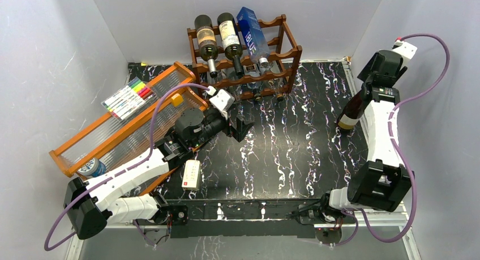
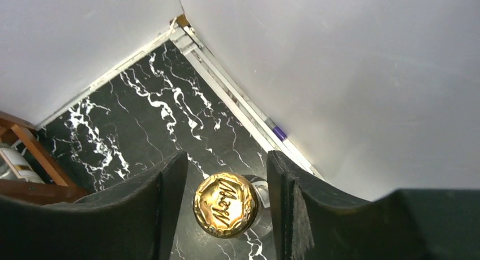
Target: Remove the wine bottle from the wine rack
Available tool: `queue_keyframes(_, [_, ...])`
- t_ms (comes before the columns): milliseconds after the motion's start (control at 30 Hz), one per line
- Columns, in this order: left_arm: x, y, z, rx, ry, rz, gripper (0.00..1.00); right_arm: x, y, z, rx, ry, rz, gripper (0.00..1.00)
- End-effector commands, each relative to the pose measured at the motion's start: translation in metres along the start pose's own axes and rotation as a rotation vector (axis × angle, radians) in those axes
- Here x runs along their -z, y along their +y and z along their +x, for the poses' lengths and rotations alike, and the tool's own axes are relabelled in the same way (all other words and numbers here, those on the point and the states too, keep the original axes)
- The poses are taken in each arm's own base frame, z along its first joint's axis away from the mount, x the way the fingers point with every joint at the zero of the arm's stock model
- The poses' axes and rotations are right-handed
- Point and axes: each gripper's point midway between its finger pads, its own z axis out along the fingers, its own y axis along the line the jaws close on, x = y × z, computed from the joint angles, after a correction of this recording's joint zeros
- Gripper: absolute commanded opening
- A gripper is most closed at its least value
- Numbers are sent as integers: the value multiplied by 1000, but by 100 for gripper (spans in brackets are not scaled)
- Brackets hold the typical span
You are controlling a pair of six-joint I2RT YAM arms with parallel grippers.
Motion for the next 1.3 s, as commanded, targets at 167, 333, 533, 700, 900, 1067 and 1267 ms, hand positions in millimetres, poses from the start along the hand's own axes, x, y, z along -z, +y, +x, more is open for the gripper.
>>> queue_keyframes(167, [9,3,-20,-55,-50,-15,98,56,2,-98,-124,-194,-35,75])
queue_keyframes(333, [12,12,-21,-94,-47,-59,98,114,36,-122,-147,-259,-320,75])
queue_keyframes(533, [9,21,-17,-173,-14,-94,98,144,77,-92,-194,-158,-590,75])
queue_keyframes(700, [3,24,-10,-166,-10,-104,98,172,142,-34,-175,36,-849,76])
queue_keyframes(900, [-7,23,-38,-163,-48,-113,98,213,214,65,11,245,-987,79])
queue_keyframes(1067, [-16,30,-78,-253,-99,-143,98,218,237,111,64,334,-1038,85])
queue_keyframes(1267, [-22,47,-48,-266,-100,-165,98,217,273,64,33,221,-1100,98])
